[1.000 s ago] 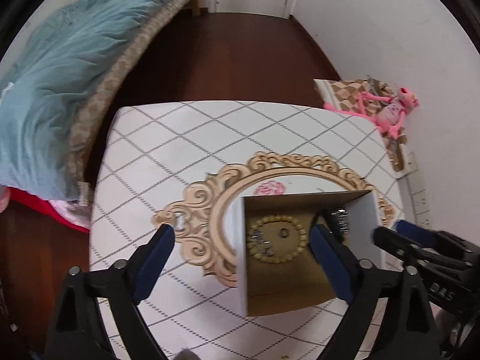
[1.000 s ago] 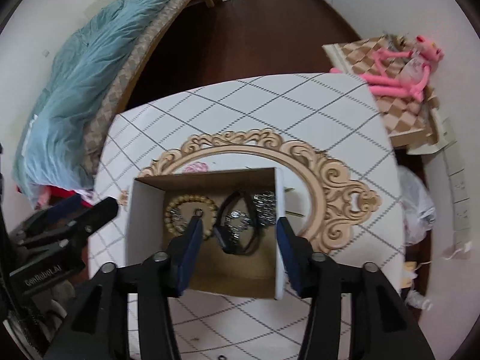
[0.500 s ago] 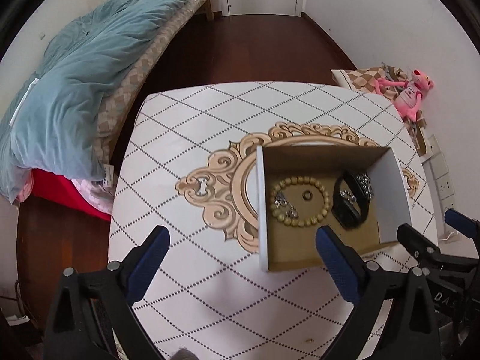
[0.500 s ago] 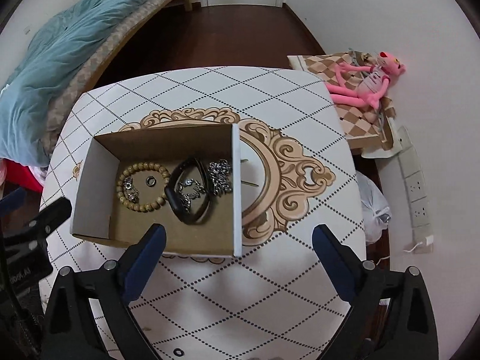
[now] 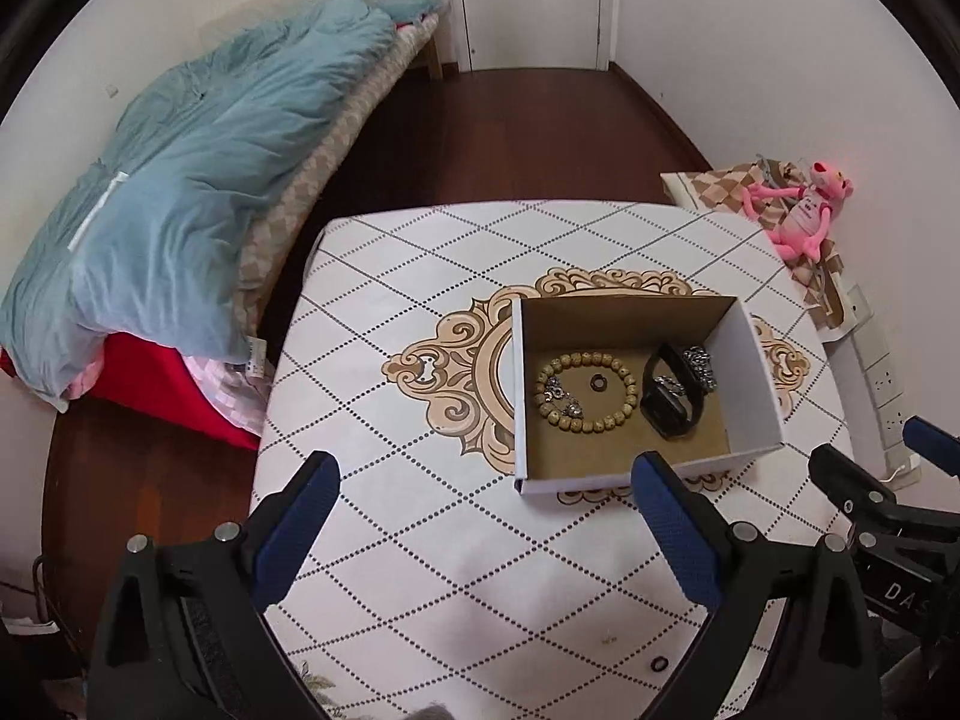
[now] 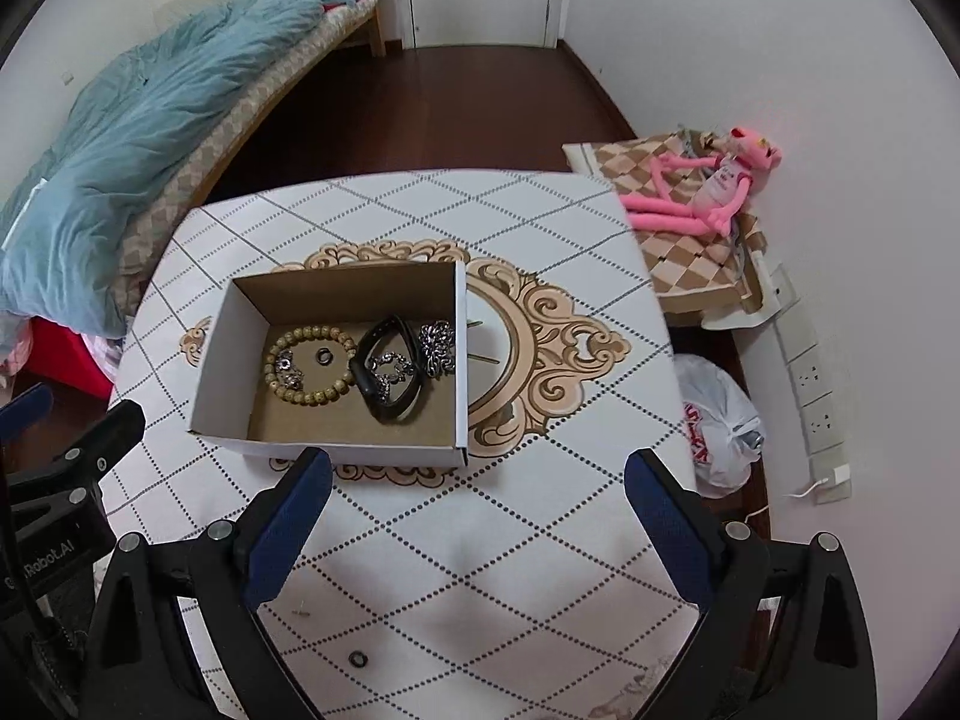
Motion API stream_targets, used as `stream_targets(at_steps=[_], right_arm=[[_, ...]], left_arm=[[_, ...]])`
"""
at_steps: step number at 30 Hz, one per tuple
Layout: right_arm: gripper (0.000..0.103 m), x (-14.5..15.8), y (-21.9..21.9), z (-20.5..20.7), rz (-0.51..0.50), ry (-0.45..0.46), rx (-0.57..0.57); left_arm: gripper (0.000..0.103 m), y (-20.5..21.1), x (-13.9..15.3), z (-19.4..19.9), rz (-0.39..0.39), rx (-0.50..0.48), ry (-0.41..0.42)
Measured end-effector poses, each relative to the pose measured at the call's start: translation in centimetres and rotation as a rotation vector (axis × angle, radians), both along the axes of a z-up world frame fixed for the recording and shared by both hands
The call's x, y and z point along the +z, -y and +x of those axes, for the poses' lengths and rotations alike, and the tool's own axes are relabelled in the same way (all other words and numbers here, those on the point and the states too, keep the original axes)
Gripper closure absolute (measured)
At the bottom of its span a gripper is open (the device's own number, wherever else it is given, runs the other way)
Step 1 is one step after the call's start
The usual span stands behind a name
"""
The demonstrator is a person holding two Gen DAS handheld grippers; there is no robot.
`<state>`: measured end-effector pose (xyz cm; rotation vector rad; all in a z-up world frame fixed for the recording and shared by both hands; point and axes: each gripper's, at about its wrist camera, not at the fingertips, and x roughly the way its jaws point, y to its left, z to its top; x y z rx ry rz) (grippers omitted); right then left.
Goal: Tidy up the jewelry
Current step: 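Lift both tools up and away from the box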
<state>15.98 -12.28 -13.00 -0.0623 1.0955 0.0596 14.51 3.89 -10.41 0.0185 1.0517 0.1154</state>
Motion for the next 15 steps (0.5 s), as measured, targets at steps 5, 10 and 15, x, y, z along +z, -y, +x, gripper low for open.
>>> stream_targets(at_steps=[5, 10, 15], right_arm=[[0.004, 2.4, 0.4, -2.5, -0.006, 0.058, -0.007], [0.004, 4.7, 0.9, -4.6, 0.003, 0.107, -0.021], [0.004, 7.2, 1.3, -6.7, 0.009, 0.171, -0.04]], left_arm=[[0.004, 0.1, 1.8, -2.2, -0.018, 0.012, 0.035], [0.004, 0.3, 4.0, -4.3, -0.029, 0.013, 0.088], [0.004, 0.5, 6.3, -6.4, -0.03, 0.012, 0.145]])
